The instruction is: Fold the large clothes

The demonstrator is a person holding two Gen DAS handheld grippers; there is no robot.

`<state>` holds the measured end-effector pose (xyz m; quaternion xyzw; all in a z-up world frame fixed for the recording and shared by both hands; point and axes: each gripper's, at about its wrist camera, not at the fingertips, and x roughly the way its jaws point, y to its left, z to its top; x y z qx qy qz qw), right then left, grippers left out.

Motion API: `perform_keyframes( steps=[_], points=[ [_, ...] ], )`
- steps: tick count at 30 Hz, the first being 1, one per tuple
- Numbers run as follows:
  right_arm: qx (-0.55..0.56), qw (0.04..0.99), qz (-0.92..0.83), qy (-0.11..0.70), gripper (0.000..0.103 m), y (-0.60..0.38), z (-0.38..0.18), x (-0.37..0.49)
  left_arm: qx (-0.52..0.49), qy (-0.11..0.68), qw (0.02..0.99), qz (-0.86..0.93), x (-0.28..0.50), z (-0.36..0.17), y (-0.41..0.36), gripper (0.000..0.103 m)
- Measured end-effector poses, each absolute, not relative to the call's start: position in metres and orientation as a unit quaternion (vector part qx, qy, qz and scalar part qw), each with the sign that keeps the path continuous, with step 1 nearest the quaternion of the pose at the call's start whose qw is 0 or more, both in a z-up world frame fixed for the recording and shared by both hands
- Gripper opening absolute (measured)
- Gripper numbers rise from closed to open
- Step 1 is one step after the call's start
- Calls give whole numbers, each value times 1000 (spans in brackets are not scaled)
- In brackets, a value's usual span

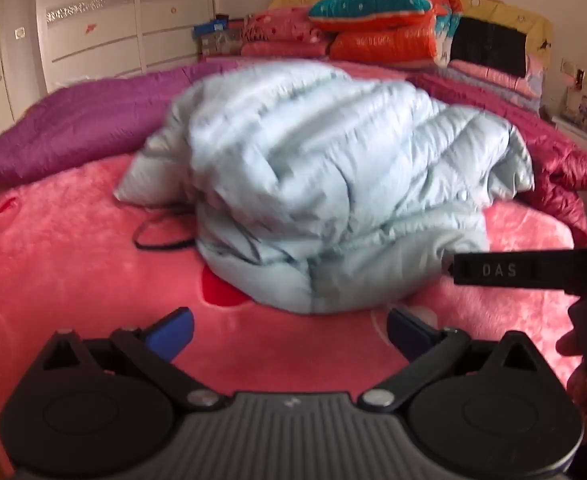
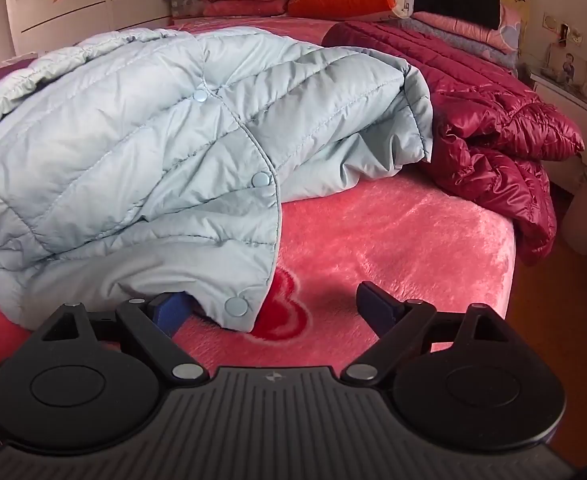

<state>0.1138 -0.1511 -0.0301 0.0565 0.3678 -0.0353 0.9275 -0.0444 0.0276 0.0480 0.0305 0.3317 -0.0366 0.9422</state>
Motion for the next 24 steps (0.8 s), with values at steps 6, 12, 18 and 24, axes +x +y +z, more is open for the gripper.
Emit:
perform_keyframes(
  steps=[6, 12, 18, 24],
  points=[
    [34, 945, -34, 324, 103, -131, 24, 74, 26, 296, 955, 0, -72, 100, 67, 102],
    [37, 959, -12, 282, 103, -111, 86, 32, 14, 267, 963, 30, -94, 153, 111, 102],
    [18, 968, 3, 252, 103, -98, 140, 3, 32, 211, 976, 40, -112, 211, 131, 102],
    [3, 976, 0, 218, 103, -91, 193, -33, 50, 162, 985, 41, -125, 256, 133, 102]
  ],
)
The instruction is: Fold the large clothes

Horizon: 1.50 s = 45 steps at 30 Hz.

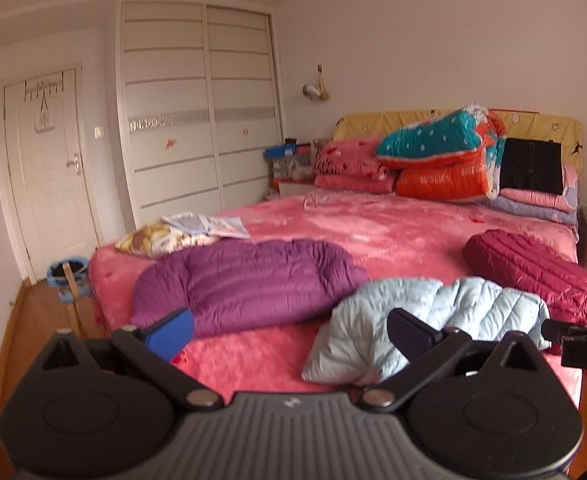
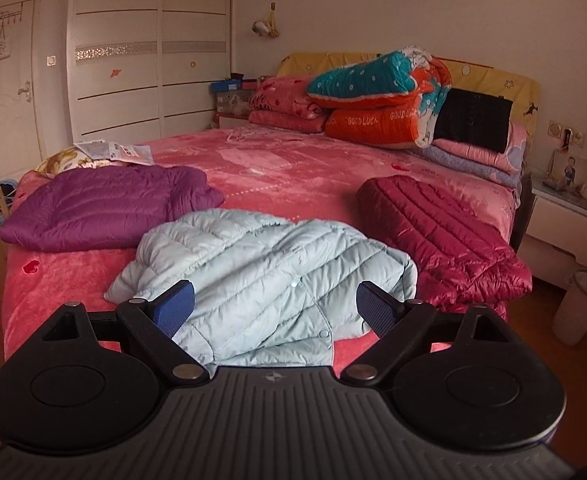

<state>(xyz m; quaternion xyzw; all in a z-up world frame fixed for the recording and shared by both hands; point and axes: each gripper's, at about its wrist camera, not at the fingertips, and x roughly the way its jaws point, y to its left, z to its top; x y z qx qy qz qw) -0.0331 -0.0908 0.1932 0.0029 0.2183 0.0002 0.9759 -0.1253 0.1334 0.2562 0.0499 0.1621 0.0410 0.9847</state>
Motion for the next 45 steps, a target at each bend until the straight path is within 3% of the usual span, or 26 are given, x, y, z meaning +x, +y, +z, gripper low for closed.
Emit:
perform_keyframes(
  steps=[12, 18, 28, 37, 45],
  points=[
    [15, 984, -10, 178, 103, -104, 257, -74, 75, 99, 992, 31, -142, 306, 116, 102],
    [28, 987, -6, 159, 103, -109, 261, -74, 80, 83, 993, 27, -149, 313, 105, 102],
    [19, 991, -10, 133, 103, -90, 269, -83, 82, 101, 991, 12, -146, 297, 92, 102],
    [27, 985, -8, 169, 103, -104, 266, -53, 76, 134, 988, -3, -124, 268, 88, 102],
    [36, 977, -15, 208, 103, -95, 232, -27, 62, 185, 981, -4, -96, 231, 94, 102]
  ],
)
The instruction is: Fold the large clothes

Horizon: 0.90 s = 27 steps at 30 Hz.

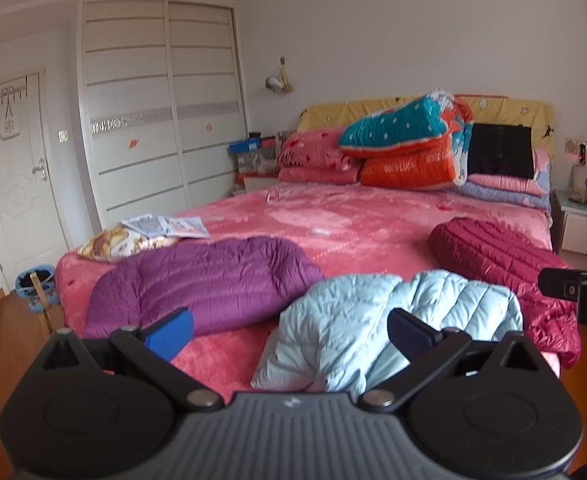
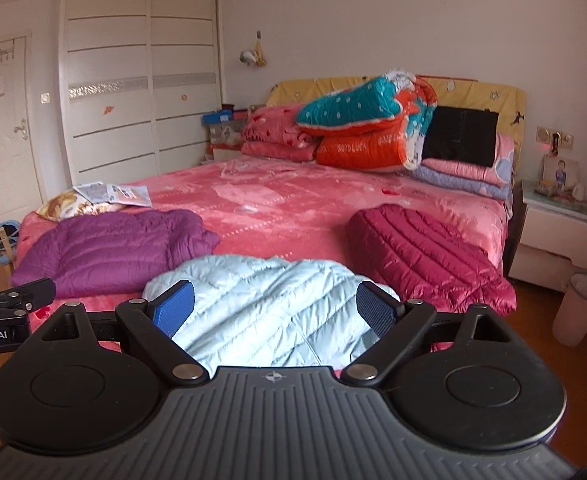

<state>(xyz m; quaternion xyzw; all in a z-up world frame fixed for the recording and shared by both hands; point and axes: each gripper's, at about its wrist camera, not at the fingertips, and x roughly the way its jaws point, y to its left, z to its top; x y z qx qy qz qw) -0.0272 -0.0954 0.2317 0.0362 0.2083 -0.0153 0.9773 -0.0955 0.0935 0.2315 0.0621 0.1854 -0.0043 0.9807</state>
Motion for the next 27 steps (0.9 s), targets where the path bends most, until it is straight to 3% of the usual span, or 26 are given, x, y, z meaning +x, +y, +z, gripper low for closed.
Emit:
perform_keyframes(
  steps=[7, 27],
  points=[
    [17, 970, -32, 240, 103, -85, 205, -9, 57, 227, 972, -3, -74, 202, 97, 102],
    [105, 942, -91, 304, 103, -133, 102, 35, 25, 280, 957, -72, -21, 110, 90, 102]
  ],
)
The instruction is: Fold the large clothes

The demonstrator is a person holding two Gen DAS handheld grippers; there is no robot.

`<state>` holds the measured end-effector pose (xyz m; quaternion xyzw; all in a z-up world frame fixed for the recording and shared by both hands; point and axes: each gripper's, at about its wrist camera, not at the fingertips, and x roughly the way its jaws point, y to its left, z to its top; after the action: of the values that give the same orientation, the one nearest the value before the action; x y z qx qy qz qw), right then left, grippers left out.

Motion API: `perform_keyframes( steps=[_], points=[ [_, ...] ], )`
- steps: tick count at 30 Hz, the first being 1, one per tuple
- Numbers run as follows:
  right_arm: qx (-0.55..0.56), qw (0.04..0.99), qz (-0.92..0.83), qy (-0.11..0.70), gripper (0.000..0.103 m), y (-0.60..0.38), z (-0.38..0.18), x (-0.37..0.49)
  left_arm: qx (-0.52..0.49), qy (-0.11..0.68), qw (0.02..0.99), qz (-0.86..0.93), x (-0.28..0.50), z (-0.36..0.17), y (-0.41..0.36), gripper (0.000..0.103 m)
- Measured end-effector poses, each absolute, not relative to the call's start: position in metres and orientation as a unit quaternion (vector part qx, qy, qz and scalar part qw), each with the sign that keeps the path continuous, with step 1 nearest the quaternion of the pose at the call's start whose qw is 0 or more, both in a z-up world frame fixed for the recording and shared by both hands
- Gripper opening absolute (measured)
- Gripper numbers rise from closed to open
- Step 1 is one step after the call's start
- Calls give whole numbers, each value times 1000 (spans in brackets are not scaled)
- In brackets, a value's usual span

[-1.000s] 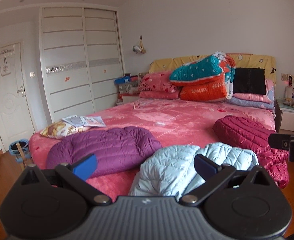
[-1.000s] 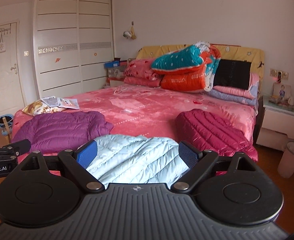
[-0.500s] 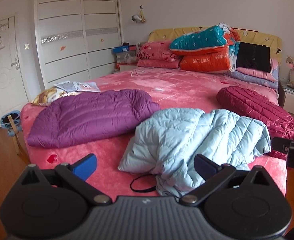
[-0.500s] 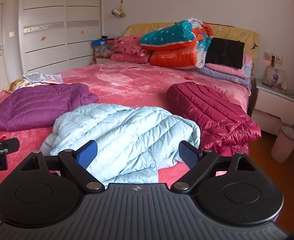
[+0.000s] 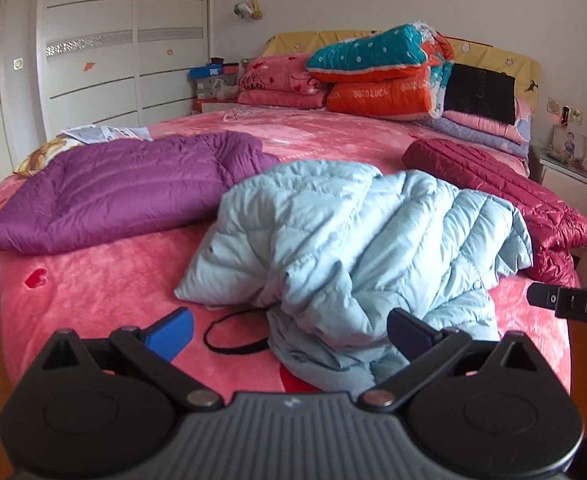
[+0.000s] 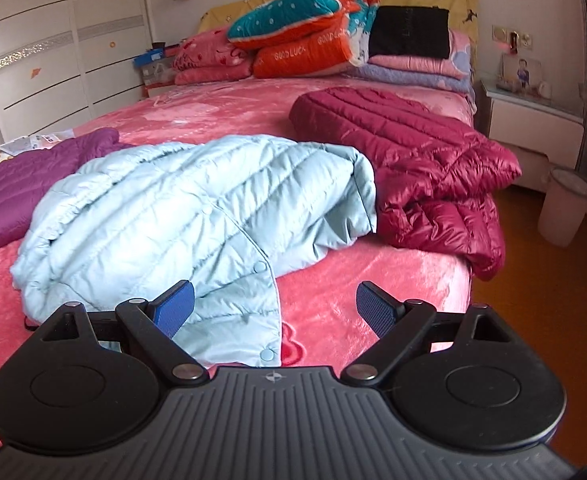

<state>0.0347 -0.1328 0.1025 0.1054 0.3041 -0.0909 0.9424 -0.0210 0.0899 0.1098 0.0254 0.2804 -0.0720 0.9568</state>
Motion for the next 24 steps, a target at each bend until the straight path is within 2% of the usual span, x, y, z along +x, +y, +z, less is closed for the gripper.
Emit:
perform_keyframes(
  steps=[12, 15, 18, 20, 21, 23, 24],
  points=[
    [131, 929, -81, 336, 103, -146, 73, 48, -44, 313, 948, -43, 46, 81, 72, 98],
    [125, 930, -78, 337, 103, -146, 71, 49, -56, 328, 942, -36, 58, 73, 69, 86],
    [126, 929, -73, 341, 103, -148, 69, 52, -67, 341, 937, -34, 67, 67, 68, 69],
    [125, 928, -73, 344, 103, -149, 67, 53, -64, 340, 937, -36, 68, 65, 66, 47],
    [127, 927, -73, 344, 103, -150, 67, 54, -62, 339, 938, -37, 68, 66, 65, 43],
    [131, 926, -71, 346, 103, -154, 66, 54, -63, 336, 939, -39, 67, 68, 66, 26],
    [132, 926, -72, 348, 103, -155, 65, 54, -68, 335, 939, -40, 65, 70, 68, 23]
  ],
)
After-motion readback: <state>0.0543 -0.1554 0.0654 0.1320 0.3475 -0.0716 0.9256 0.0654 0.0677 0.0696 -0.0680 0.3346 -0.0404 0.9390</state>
